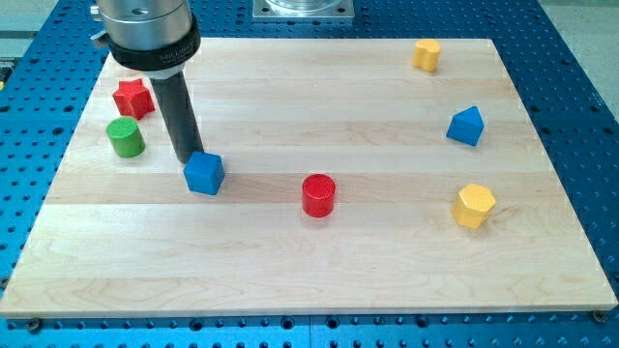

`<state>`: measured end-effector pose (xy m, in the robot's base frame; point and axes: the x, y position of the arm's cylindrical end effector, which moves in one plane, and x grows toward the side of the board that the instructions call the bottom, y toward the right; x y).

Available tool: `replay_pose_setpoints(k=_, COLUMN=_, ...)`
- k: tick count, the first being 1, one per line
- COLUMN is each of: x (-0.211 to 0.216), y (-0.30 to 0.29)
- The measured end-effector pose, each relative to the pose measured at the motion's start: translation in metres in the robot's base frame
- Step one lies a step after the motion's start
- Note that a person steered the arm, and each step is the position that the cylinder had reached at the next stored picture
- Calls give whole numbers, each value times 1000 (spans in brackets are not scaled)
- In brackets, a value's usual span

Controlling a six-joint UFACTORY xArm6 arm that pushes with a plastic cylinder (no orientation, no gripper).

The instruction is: Push the red circle into the cube

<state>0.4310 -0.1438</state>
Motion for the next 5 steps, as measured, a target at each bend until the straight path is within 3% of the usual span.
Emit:
replay_pose_setpoints(k=1, x=0, y=29)
replay_pose_setpoints(k=3, x=19, y=215)
replay_pose_setpoints(k=4, x=70, y=212)
replay_pose_setpoints(k=5, x=90, y=115)
